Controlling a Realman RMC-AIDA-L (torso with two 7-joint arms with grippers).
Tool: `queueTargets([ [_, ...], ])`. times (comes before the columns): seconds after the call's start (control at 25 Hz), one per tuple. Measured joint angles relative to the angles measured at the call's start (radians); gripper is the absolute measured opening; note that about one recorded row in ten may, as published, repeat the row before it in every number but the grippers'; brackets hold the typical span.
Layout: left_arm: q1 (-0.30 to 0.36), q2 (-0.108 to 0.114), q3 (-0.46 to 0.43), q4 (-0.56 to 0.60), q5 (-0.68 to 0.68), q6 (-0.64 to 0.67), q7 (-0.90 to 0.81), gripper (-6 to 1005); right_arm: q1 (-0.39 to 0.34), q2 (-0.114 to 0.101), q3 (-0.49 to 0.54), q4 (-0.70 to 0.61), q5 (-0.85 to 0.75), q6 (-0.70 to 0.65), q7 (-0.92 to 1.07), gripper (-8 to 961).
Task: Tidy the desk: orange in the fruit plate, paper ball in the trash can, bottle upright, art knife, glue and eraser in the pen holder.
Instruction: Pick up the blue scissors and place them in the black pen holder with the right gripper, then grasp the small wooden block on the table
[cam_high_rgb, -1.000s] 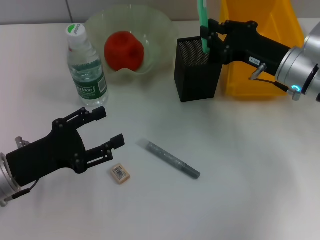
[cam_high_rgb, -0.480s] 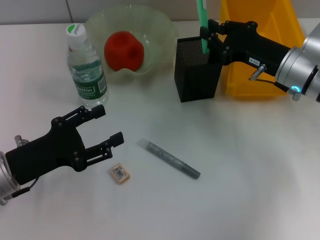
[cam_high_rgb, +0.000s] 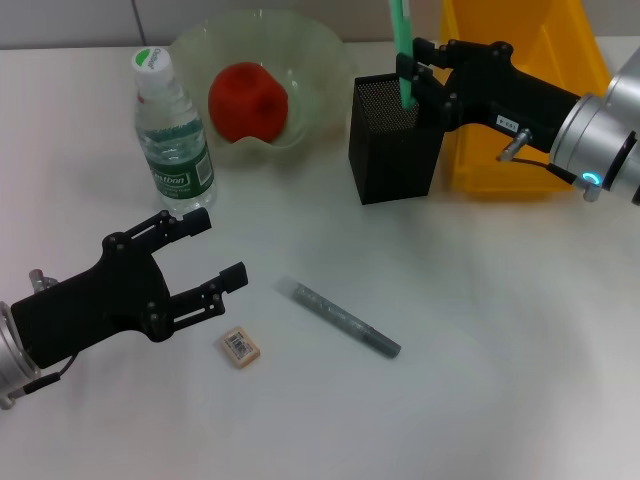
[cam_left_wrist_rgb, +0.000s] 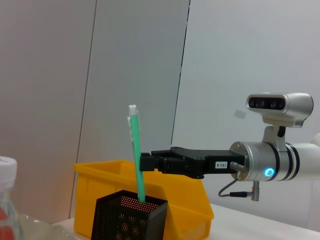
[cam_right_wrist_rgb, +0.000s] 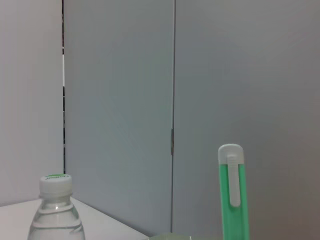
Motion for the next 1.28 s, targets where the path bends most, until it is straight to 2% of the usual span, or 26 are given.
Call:
queueTargets([
  [0.32,0.001,0.000,0.000,0.000,0.000,0.000,0.000,799,-0.011,0.000,0.001,0.000,0.002,-0.011,-0.037,254],
  [0.8,0.000,0.001,0.000,0.000,0.000,0.000,0.000,799,-0.015,0.000,0.010,0.000,0.002,-0.015,-0.031,705],
  [1.0,0.000,0.001,0.000,0.000,0.000,0.000,0.000,798,-0.016,0.000,0.011,0.000,0.002,-0.016,-0.030,767],
  [1.28,-0.002,0.002,0.000,0.000,0.000,0.002,0.000,798,-0.017,0.000,0.011,-0.002,0.003,-0.015,-0.027,767],
])
